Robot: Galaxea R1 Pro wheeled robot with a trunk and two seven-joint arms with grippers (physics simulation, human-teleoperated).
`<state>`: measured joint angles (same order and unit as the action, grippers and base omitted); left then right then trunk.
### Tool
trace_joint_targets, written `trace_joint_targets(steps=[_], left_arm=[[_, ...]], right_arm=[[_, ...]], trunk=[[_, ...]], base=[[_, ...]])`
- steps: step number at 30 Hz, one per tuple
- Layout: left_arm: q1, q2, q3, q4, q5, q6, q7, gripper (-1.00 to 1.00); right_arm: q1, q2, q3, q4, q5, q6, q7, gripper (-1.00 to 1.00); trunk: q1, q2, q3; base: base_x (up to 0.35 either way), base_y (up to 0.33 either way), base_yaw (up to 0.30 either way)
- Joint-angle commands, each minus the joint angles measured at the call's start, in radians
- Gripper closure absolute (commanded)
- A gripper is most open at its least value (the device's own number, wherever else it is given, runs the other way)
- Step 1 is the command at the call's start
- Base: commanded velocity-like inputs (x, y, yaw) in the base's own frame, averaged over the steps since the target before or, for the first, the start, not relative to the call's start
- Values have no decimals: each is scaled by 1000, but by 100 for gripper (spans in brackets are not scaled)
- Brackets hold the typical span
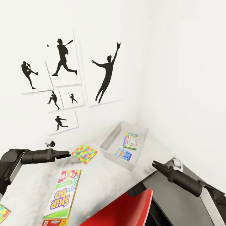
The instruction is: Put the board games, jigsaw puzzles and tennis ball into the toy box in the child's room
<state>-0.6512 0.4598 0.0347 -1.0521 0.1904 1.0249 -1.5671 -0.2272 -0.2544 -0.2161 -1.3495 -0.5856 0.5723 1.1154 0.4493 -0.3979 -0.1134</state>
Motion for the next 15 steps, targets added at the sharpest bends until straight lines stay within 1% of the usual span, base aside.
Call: trace_joint_targets(steps=[1, 4, 10, 15], left_arm=[[-1, 0, -1, 0, 0, 11, -4, -100], [-1, 0, -1, 0, 0, 11, -4, -100], [-1, 0, -1, 0, 0, 11, -4, -100], [-1, 0, -1, 0, 0, 11, -4, -100]], right_arm=[[0, 0, 0, 0, -6, 2, 1, -100], [3, -1, 0, 0, -8, -14, 0, -100], [5, -1, 0, -1, -11, -21, 0, -100], [5, -2, 0, -2, -11, -21, 0, -100]], trunk=[[1, -2, -1], [1, -2, 4], [1, -2, 14], [1, -2, 22]], base=[[-7, 0, 0], [-3, 0, 0], [-3, 0, 2], [-80, 0, 41]])
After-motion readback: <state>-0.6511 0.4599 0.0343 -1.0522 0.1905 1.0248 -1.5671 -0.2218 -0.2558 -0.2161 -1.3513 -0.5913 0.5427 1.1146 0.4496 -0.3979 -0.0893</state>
